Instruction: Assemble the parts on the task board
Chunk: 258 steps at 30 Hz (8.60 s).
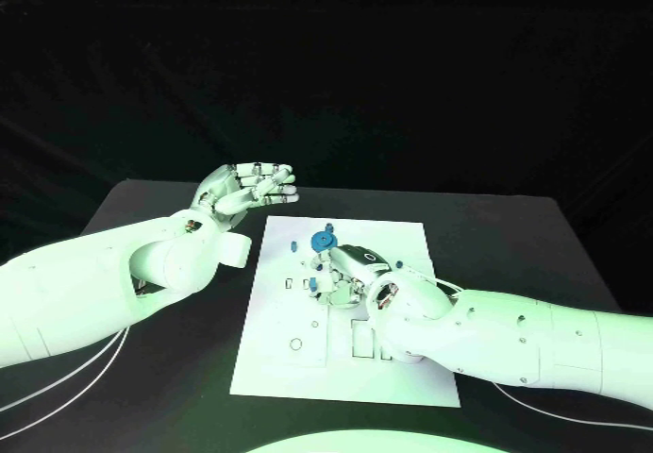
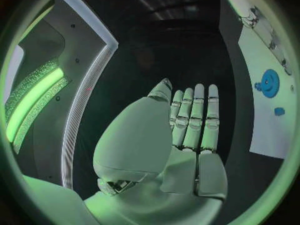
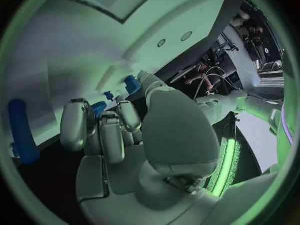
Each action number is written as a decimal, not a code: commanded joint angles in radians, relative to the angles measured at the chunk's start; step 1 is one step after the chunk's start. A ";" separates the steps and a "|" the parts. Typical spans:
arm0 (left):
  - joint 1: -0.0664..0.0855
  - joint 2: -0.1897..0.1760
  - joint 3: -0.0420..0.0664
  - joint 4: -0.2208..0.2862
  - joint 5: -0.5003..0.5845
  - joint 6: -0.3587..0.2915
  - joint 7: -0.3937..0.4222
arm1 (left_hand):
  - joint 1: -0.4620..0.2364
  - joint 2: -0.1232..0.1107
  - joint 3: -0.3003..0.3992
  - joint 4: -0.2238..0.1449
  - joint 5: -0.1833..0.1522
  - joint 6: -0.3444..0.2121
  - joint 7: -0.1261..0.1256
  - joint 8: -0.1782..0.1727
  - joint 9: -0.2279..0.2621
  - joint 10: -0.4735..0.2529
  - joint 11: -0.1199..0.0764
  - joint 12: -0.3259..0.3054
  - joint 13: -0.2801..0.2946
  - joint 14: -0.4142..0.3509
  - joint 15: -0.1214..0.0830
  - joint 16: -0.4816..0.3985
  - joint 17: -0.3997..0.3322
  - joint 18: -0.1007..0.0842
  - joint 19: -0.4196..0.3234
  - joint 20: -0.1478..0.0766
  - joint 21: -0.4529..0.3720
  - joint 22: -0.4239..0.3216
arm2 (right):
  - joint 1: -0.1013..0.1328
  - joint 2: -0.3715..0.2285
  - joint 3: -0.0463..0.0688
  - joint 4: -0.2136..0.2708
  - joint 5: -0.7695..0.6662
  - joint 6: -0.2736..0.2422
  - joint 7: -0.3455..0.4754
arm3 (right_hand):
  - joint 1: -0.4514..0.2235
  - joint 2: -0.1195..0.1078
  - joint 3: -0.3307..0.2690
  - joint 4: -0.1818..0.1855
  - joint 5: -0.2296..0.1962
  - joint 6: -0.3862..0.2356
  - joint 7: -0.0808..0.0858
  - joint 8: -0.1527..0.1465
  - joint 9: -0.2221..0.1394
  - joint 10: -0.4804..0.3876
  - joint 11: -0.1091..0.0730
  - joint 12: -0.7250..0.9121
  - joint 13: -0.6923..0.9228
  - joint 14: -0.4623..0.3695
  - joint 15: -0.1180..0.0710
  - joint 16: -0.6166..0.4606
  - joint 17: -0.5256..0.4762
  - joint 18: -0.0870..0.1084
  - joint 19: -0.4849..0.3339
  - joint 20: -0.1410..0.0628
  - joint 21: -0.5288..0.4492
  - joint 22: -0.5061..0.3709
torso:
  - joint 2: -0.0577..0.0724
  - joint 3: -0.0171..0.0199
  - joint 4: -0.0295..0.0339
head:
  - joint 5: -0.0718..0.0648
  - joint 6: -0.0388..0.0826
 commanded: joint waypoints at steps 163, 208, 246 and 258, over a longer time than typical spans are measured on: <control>0.120 0.400 -0.082 -0.383 -0.787 0.748 -1.111 | -0.165 0.262 -0.362 0.000 0.004 -0.113 -0.113 0.440 0.256 0.053 -0.141 1.070 0.710 0.590 -0.178 1.246 1.212 -0.099 0.590 -0.200 1.128 1.110 | 0.240 -0.341 0.026 0.084 0.645 0.029 0.019 | 0.070 0.024 -0.041 0.056 0.000 0.039 -0.014 0.047 -0.002 -0.004 -0.013 0.008 -0.002 0.071 -0.003 -0.020 0.113 0.028 -0.026 -0.004 -0.061 -0.030 | -0.036 0.0081 -0.0076 | 0.048 -0.064; 0.119 0.295 -0.079 -0.256 -0.889 0.556 -1.043 | -0.476 -0.130 0.841 -0.194 0.034 -0.109 -0.155 0.613 0.574 0.194 -0.181 1.157 0.882 0.584 -0.213 1.228 1.183 -0.103 0.596 -0.221 1.140 1.143 | 0.237 -0.348 0.025 0.079 0.645 0.052 0.012 | 0.070 0.026 -0.037 0.056 0.000 0.040 -0.015 0.049 -0.002 -0.001 -0.014 0.012 0.002 0.072 -0.004 -0.020 0.115 0.027 -0.026 -0.005 -0.061 -0.029 | -0.039 0.0112 -0.0016 | 0.054 -0.065; 0.072 0.296 -0.082 -0.215 -1.059 0.540 -1.027 | -0.504 -0.146 0.868 -0.226 0.081 -0.084 -0.162 0.612 0.583 0.222 -0.188 1.170 0.906 0.583 -0.218 1.225 1.177 -0.104 0.599 -0.226 1.142 1.150 | 0.234 -0.348 0.024 0.077 0.631 0.060 0.012 | 0.076 0.026 -0.026 0.052 0.000 0.040 -0.016 0.054 -0.002 -0.002 -0.015 0.011 0.001 0.071 -0.005 -0.021 0.113 0.028 -0.026 -0.006 -0.064 -0.030 | -0.039 0.0113 -0.0032 | 0.056 -0.077; 0.068 0.285 -0.083 -0.204 -1.043 0.549 -1.028 | -0.508 -0.148 0.870 -0.229 0.089 -0.081 -0.163 0.611 0.584 0.226 -0.189 1.171 0.909 0.583 -0.219 1.225 1.177 -0.104 0.599 -0.226 1.142 1.150 | 0.233 -0.348 0.024 0.076 0.628 0.063 0.011 | 0.076 0.026 -0.024 0.053 0.000 0.040 -0.016 0.055 -0.002 -0.003 -0.015 0.010 -0.001 0.071 -0.005 -0.021 0.112 0.028 -0.027 -0.006 -0.066 -0.031 | -0.039 0.0116 -0.0018 | 0.051 -0.078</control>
